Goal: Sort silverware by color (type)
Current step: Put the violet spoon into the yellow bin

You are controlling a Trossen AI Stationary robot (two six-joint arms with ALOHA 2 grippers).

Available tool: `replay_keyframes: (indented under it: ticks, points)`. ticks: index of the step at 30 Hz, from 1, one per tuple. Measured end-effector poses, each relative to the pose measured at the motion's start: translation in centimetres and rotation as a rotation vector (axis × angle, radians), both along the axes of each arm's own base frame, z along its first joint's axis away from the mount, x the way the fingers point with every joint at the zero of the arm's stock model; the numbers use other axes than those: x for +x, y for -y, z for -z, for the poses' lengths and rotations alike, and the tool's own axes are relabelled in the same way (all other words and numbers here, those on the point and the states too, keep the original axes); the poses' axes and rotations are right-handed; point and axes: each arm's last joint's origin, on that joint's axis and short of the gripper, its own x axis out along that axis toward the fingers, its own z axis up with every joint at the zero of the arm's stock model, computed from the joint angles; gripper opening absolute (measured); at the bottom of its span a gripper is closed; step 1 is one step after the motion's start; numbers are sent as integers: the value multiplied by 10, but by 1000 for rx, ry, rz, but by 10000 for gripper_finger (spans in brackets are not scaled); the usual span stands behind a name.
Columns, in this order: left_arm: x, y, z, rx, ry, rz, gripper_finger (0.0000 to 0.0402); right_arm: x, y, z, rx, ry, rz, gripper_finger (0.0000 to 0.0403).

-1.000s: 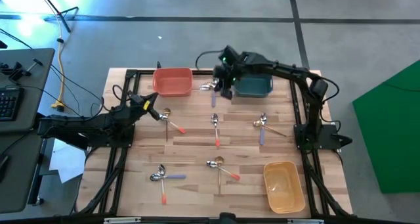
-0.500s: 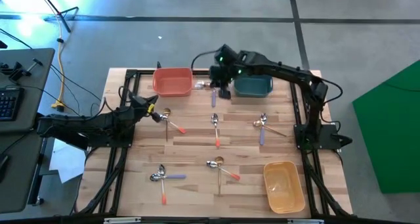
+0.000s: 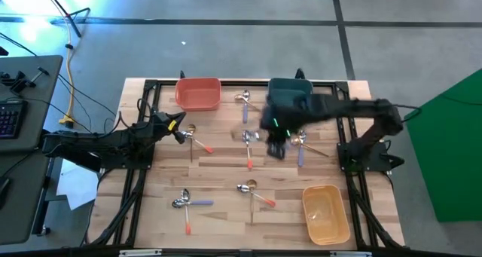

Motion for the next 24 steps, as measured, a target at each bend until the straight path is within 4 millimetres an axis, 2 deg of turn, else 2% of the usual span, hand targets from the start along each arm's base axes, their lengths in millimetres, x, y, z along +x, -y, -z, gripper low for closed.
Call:
replay_keyframes:
  ticks: [4, 8, 11, 14, 18, 24]
  points:
    - [0, 0, 0, -18, 18, -3, 5, -24, -53, -6, 39, -27, 213, 16]
    - [0, 0, 0, -27, 30, -4, 5, -53, -103, 1, 12, -115, 366, 16]
    - [0, 0, 0, -46, 49, -8, 5, -80, -136, 17, -75, -182, 457, 16]
    - [0, 0, 0, -49, 52, -9, 5, -102, -164, 45, -51, -199, 536, 16]
    - [0, 0, 0, -39, 45, -7, 5, -124, -185, 83, 10, -252, 632, 16]
    - [0, 0, 0, -36, 36, -6, 5, -144, -198, 132, 77, -299, 752, 16]
